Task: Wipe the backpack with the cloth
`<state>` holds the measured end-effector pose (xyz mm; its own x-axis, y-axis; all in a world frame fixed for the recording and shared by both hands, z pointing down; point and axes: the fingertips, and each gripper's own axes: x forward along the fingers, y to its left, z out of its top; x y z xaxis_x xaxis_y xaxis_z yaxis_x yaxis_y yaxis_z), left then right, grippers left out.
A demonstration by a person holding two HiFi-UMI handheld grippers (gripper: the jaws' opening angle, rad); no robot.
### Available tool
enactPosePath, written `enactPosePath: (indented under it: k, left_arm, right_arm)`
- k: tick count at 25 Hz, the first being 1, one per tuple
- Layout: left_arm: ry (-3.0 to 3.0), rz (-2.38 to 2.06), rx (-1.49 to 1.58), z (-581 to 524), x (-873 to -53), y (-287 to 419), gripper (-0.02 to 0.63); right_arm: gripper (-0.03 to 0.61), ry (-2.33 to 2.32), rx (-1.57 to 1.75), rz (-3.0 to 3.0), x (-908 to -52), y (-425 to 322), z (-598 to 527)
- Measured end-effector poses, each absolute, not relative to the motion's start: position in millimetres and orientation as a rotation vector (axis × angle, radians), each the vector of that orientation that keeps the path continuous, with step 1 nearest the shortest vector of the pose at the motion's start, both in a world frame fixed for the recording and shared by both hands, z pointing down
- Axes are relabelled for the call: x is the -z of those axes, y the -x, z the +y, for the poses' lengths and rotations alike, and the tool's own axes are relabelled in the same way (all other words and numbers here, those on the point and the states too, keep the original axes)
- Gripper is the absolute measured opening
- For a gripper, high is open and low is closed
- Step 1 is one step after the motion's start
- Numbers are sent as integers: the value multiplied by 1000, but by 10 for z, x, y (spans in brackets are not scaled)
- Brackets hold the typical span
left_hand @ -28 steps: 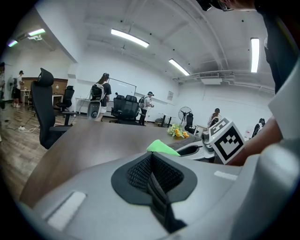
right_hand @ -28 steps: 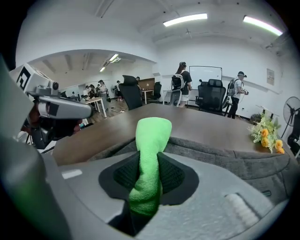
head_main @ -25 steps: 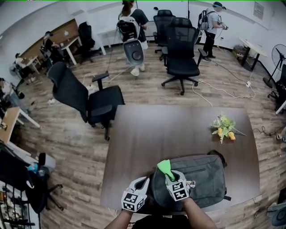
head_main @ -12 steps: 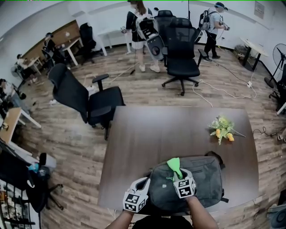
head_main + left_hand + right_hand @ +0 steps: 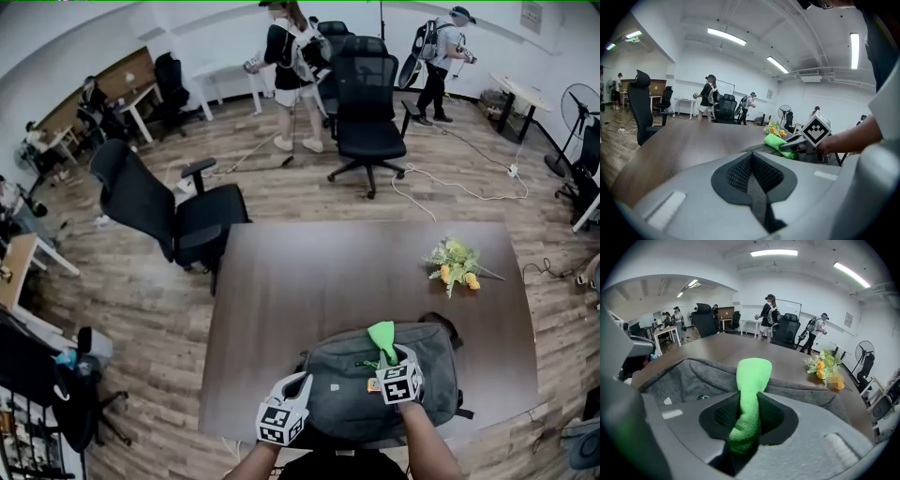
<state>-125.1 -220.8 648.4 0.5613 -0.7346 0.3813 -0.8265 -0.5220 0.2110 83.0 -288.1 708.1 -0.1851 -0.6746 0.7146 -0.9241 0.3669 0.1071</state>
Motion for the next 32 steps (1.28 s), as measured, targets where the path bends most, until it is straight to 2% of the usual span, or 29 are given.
enactPosePath:
  k: [17, 27, 32]
  left_arm:
    - [-2457, -1237, -361, -2132, -6521, 1111, 20]
    - [-2455, -1269, -303, -2088, -6415, 1215, 20]
    - [-2419, -1293, -325, -2015, -6471, 1274, 19]
  right_arm:
    - [97, -1523, -392, -1623, -6911, -1927, -2969]
    - [97, -1568, -267, -1575, -6629, -2109, -2961]
    - [98, -1640, -293, -1723, -6388, -1830, -2841]
